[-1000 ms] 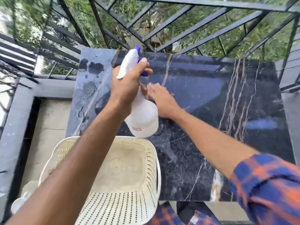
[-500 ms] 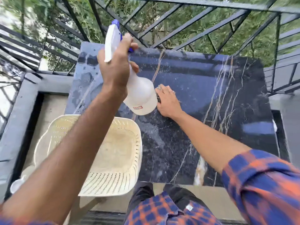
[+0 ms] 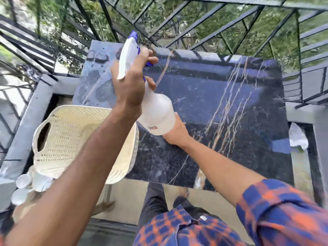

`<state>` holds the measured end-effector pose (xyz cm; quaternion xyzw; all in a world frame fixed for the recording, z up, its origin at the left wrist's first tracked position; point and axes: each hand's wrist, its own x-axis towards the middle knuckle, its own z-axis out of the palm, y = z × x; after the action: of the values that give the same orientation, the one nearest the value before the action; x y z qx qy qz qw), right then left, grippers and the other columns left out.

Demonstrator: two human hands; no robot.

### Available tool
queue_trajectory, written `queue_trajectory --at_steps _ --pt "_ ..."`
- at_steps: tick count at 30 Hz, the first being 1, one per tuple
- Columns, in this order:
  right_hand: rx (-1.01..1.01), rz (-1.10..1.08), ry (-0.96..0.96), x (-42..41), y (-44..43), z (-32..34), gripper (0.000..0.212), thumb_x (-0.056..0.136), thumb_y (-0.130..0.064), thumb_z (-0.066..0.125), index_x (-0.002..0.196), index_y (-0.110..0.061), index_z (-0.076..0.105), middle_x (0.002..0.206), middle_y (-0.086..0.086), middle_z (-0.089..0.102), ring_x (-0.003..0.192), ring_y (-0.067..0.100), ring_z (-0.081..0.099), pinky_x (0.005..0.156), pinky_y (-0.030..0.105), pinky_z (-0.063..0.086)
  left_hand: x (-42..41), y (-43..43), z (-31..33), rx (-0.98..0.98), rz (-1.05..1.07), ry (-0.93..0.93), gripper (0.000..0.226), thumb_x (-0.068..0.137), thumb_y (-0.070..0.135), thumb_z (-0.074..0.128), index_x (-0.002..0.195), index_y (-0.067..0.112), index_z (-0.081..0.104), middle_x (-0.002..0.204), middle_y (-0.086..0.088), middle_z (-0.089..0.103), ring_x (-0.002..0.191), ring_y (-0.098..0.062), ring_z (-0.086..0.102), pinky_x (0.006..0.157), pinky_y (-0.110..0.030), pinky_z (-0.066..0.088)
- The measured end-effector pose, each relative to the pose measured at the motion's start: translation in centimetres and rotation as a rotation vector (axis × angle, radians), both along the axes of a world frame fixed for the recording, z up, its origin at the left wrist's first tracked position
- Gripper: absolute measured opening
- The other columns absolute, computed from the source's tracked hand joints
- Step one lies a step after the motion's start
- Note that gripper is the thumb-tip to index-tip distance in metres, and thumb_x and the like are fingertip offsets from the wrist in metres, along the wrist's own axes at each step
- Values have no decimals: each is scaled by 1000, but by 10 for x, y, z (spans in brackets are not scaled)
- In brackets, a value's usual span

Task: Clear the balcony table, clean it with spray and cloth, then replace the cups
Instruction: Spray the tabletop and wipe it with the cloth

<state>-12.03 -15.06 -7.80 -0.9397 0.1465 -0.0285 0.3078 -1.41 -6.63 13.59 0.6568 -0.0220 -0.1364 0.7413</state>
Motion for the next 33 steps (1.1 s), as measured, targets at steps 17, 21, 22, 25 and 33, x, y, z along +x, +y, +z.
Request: queue_trajectory --at_steps 17,21,22,25,33 --pt "-160 391 114 -21 17 -32 58 88 -26 67 143 -12 54 154 14 44 140 43 40 115 57 33 -99 79 7 69 -6 56 19 89 30 59 89 16 71 97 -13 76 39 -19 45 49 -27 39" --pt "-127 288 55 -42 45 -34 59 89 -24 66 145 -9 53 157 14 41 143 44 36 119 52 26 -111 103 8 72 48 75 19 89 31 59 90 17 72 100 -14 75 41 -20 44 51 -30 38" --pt "-122 369 2 -64 57 -37 59 87 -23 67 144 -9 55 155 14 43 140 44 39 117 52 28 -113 110 8 73 69 81 20 89 31 59 91 17 73 101 -13 75 43 -20 44 52 -31 38" --pt "-123 585 -109 -129 81 -47 60 80 -16 70 138 -7 59 151 14 50 136 40 40 119 52 30 -116 128 6 82 101 97 21 91 31 58 94 16 73 102 -13 75 44 -21 44 54 -32 38" --pt "556 264 193 -147 51 1 46 95 -13 66 141 -11 58 140 8 60 128 18 54 113 29 39 -109 154 21 74 128 122 21 99 28 52 100 14 68 102 -7 73 44 -15 45 51 -24 41"
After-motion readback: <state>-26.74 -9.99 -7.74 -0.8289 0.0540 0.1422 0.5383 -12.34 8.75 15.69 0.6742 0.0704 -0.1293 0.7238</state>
